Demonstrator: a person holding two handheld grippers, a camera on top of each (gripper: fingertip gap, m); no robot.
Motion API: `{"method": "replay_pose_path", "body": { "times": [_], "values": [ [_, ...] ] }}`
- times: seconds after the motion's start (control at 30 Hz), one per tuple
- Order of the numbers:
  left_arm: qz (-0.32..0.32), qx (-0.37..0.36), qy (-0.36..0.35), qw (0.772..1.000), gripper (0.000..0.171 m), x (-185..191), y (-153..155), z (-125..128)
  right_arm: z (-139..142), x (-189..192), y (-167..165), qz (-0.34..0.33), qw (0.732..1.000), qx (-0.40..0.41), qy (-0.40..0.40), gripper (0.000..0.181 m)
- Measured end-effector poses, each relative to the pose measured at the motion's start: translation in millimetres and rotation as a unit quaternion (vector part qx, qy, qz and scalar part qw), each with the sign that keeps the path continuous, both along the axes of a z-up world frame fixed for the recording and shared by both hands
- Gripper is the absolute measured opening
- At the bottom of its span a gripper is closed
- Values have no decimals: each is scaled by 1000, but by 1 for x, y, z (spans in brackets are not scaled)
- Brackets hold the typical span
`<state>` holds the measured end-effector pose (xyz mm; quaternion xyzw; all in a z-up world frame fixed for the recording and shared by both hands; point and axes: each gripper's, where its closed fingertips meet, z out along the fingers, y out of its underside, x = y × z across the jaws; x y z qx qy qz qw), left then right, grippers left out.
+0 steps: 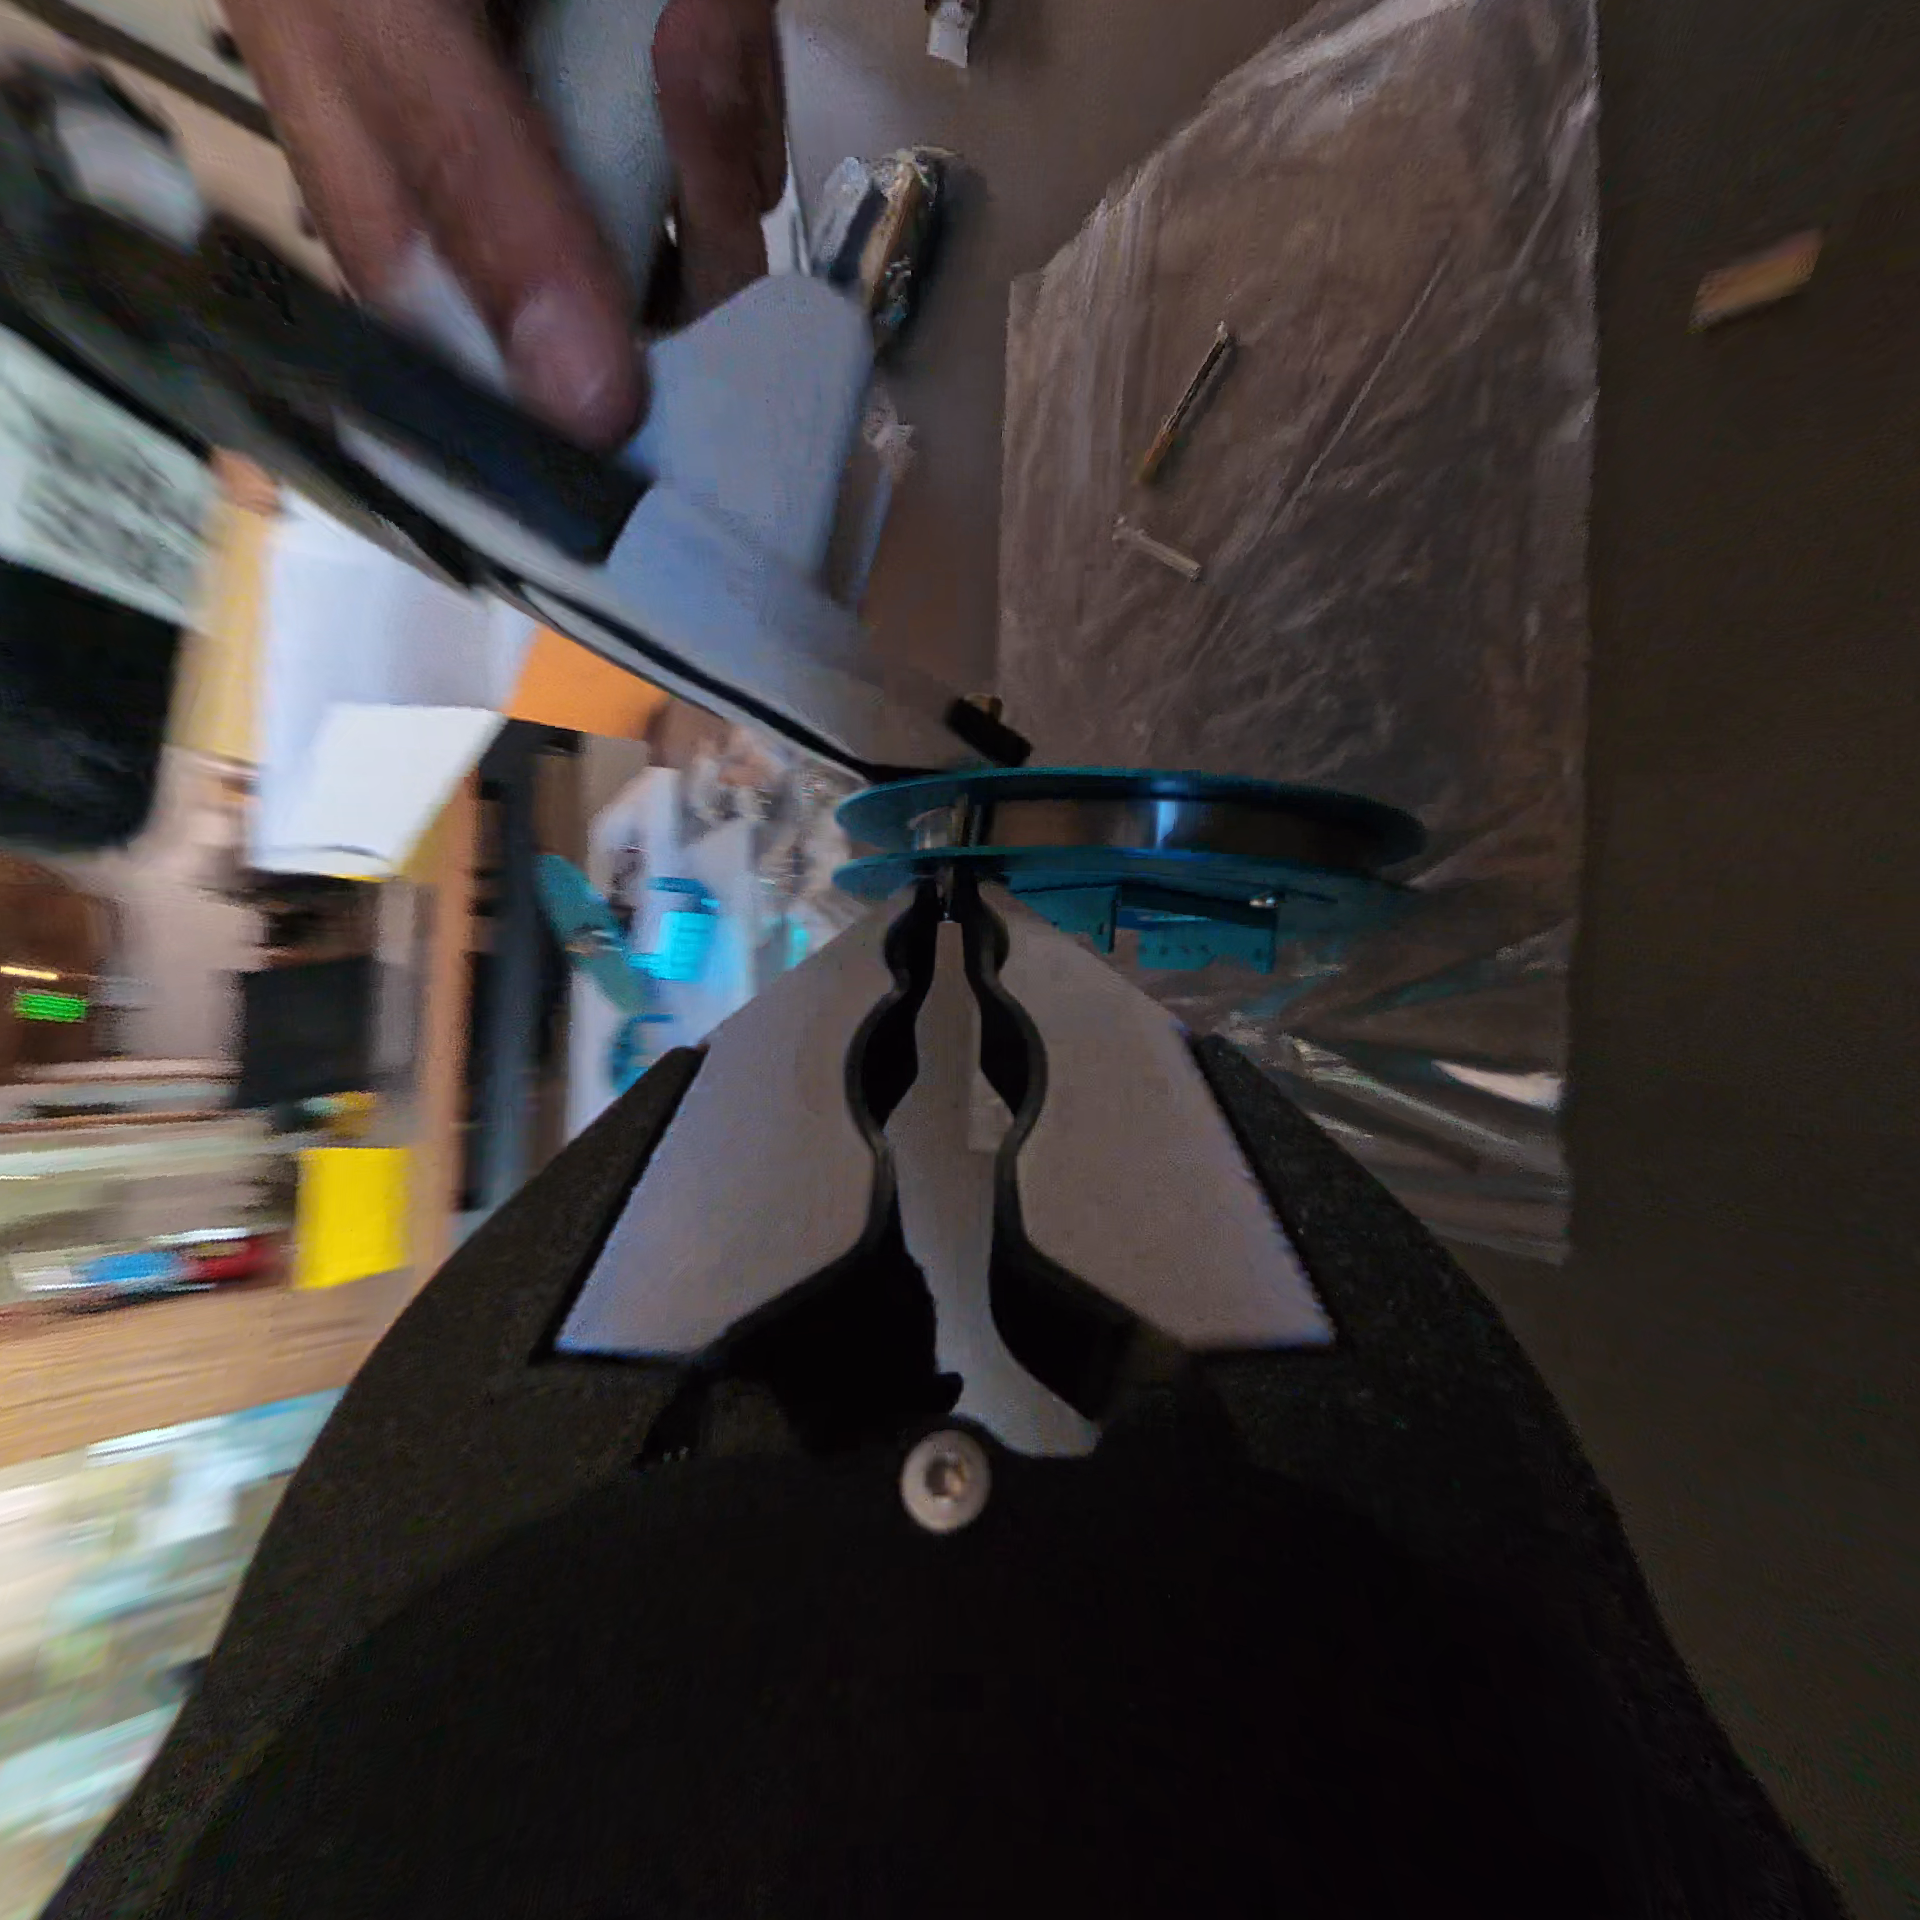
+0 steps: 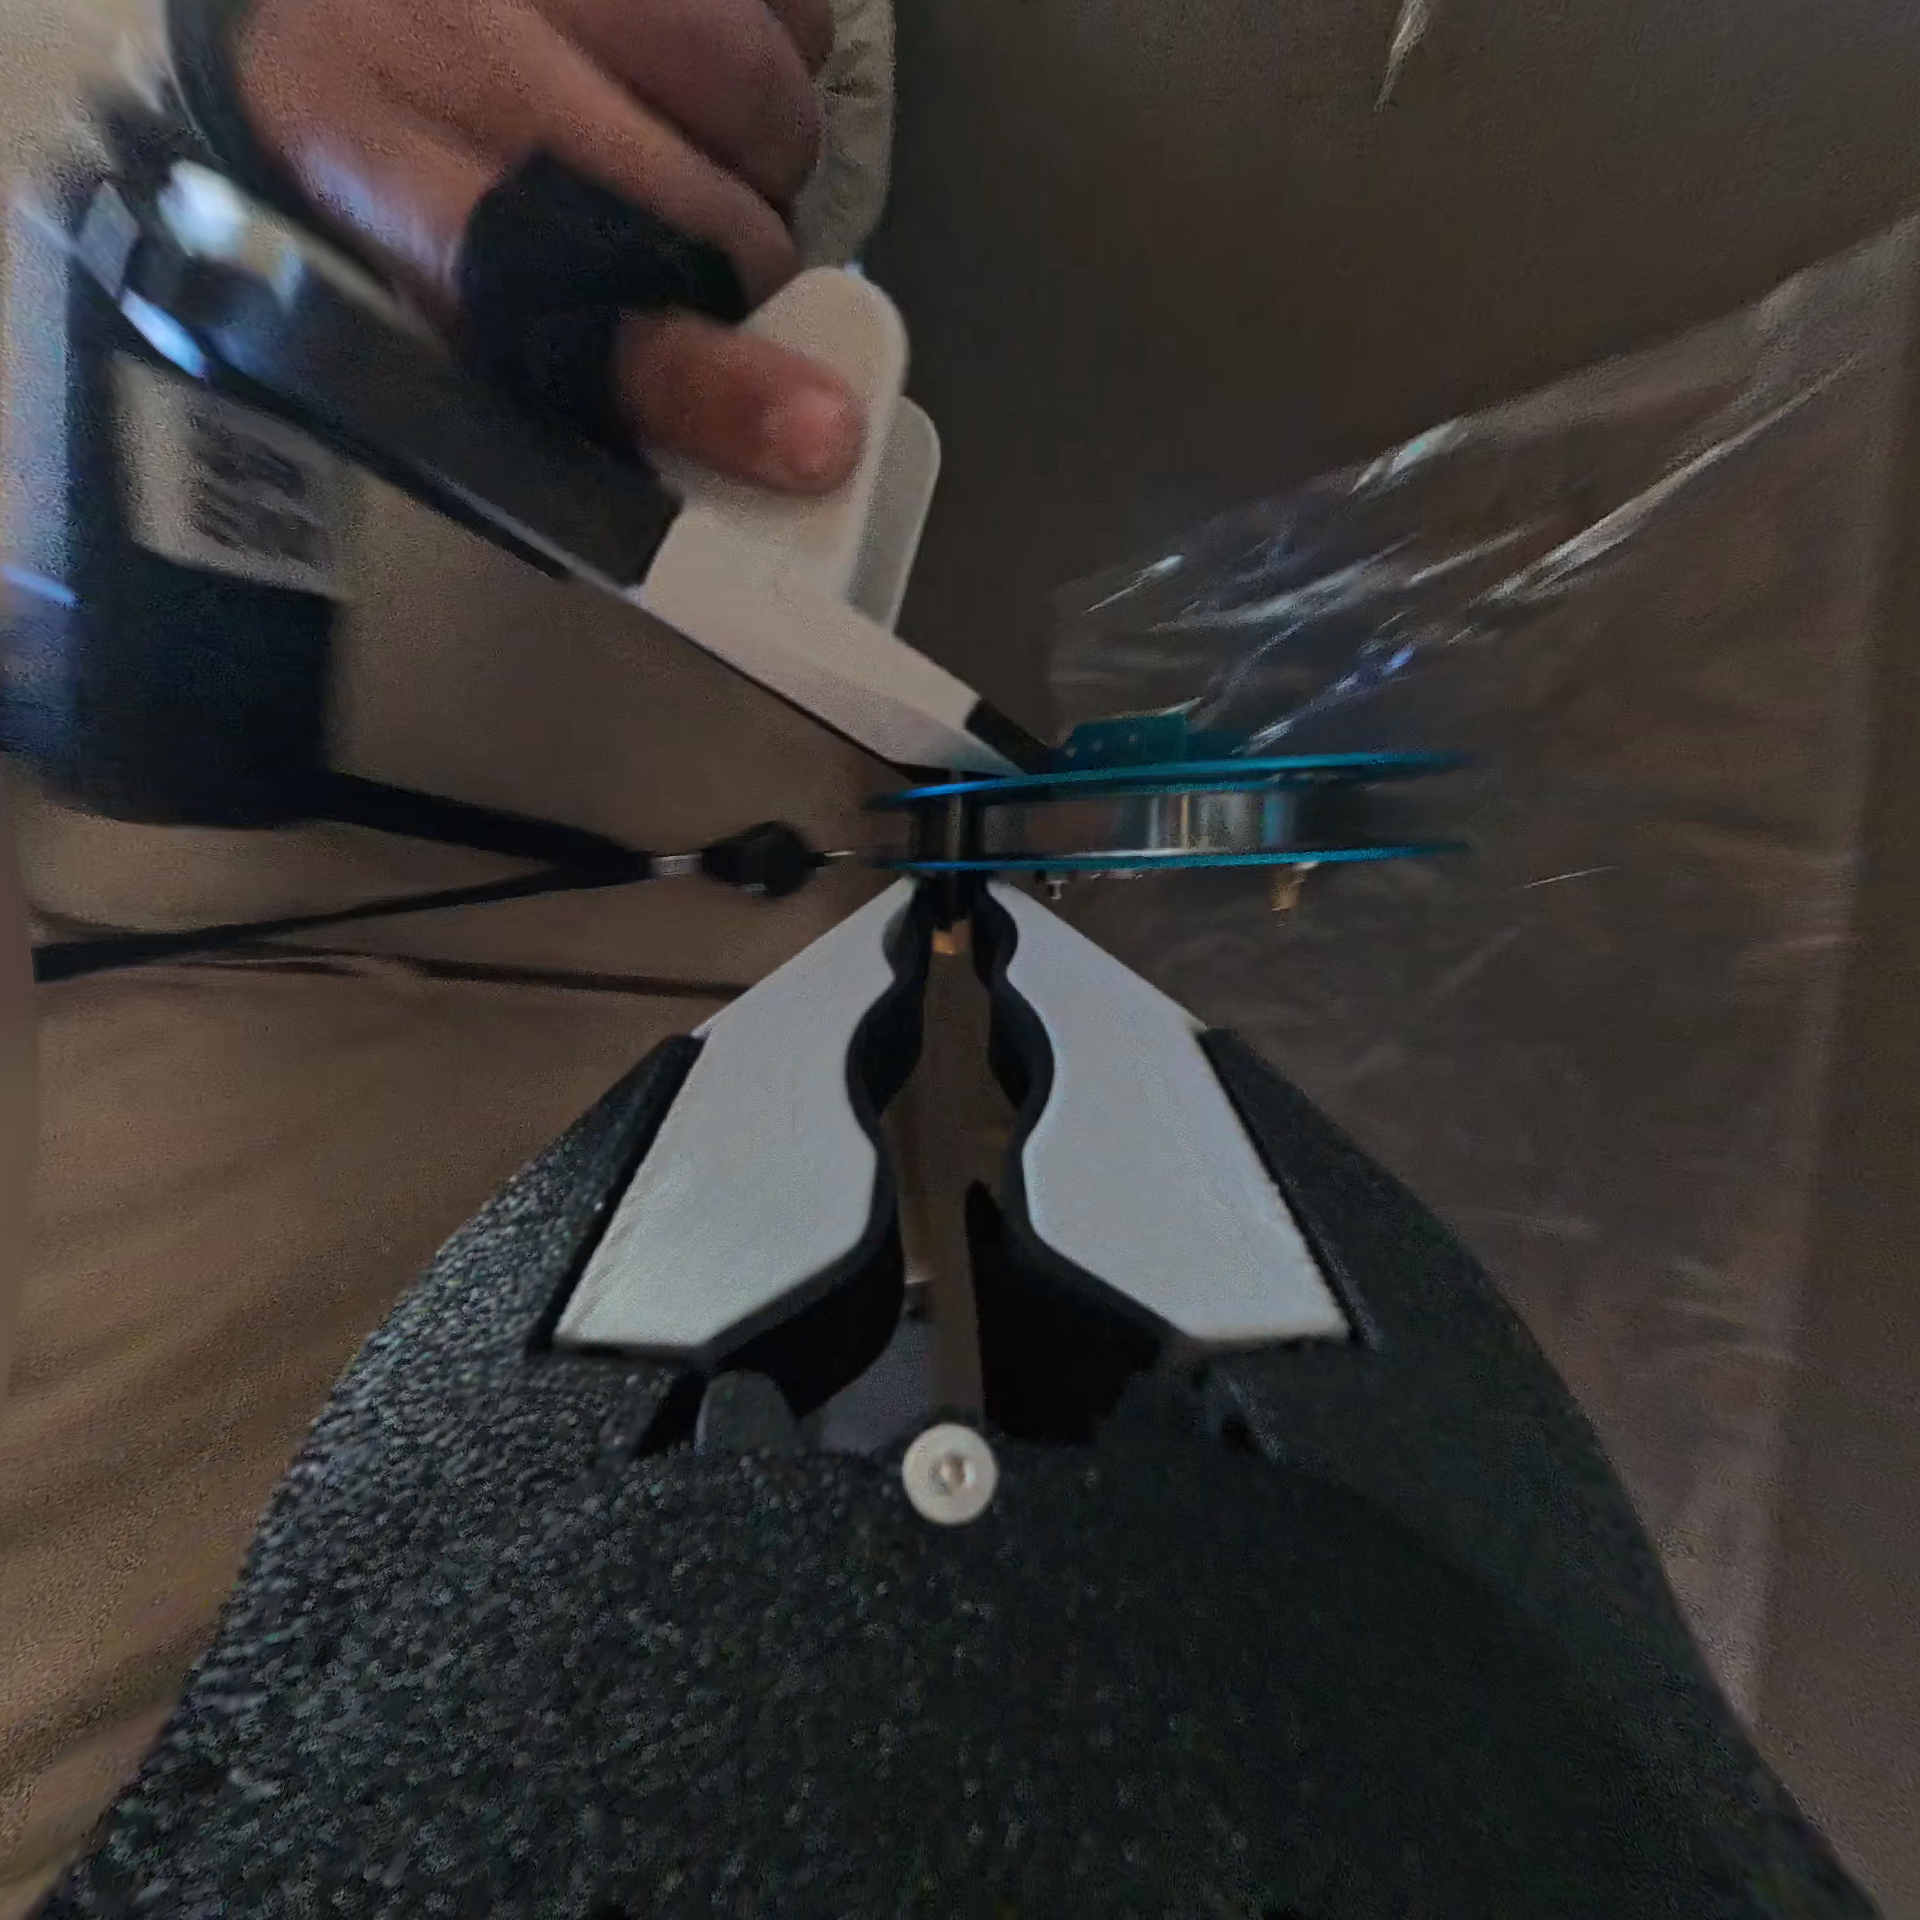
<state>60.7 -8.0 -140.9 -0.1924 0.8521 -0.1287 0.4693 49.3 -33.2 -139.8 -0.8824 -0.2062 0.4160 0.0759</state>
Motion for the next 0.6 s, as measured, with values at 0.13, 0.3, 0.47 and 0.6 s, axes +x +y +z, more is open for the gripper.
{"method": "replay_pose_path", "body": {
  "times": [0.13, 0.3, 0.47, 0.6],
  "values": [
    [16, -179, 120, 976, 2, -3, 3, -2, 1, 15, 17, 21, 935, 260, -239, 21],
    [34, -338, 243, 909, 2, -10, 3, -4, 1, 16, 21, 17, 764, 461, -452, 29],
    [15, -378, 281, 882, 2, -12, 0, -3, 10, 11, 26, 56, 558, 562, -608, 10],
    [11, -326, 246, 913, 2, -9, 1, -3, 7, 13, 26, 82, 560, 552, -612, 5]
  ]
}}
